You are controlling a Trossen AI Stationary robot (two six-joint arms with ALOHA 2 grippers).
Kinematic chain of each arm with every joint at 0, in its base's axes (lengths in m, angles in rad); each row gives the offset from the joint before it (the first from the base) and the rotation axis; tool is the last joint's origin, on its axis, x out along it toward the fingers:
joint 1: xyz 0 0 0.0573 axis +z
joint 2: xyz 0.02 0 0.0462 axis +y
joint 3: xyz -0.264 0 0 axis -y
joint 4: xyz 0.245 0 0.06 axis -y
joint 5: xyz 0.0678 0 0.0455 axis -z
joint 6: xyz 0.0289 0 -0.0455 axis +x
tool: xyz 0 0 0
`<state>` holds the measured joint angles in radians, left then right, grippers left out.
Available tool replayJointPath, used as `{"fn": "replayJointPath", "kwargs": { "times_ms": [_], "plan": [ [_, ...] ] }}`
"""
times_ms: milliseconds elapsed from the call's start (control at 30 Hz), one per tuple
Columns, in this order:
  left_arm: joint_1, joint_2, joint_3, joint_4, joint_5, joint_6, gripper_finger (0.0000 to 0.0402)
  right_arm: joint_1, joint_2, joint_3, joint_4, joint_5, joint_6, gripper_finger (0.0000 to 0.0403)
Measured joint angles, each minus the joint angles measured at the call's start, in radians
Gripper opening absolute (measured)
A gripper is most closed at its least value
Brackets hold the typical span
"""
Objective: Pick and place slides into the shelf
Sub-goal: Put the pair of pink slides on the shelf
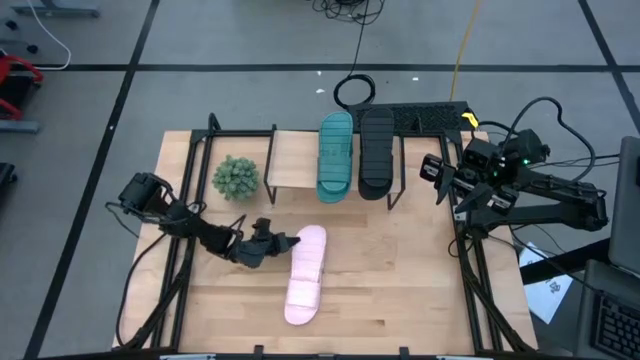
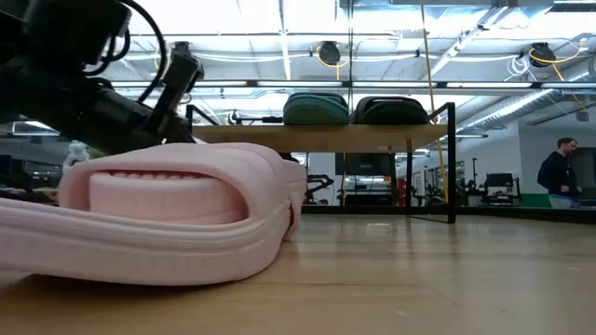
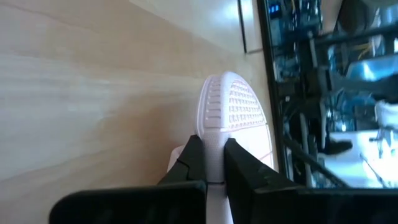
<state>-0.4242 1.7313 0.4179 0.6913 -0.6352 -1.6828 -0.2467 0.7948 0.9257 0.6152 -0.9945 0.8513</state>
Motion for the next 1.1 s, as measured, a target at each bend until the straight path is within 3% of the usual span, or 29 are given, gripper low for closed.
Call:
{"fn": "replayJointPath", "kwargs": {
  "times_ms": [333,500,833,1100],
  "plan": [
    [-0.110,-0.003,0.000,-0.076,-0.180,-0.171,0.0011,0.000,0.000,0.000,-0.008,-0.001,0.000,0.0153],
    [-0.127,-0.010,-0.002,-0.076,-0.193,-0.187,0.0016,0.000,0.000,0.000,-0.008,-0.002,0.000,0.0153],
    [-0.124,-0.011,-0.004,-0.045,-0.170,-0.126,0.0157,0.000,0.000,0.000,-0.007,-0.002,0.000,0.0153],
    [-0.114,-0.014,-0.001,-0.083,-0.170,-0.141,0.0231,0.000,0.000,0.000,-0.007,-0.003,0.000,0.0153]
  ]
}}
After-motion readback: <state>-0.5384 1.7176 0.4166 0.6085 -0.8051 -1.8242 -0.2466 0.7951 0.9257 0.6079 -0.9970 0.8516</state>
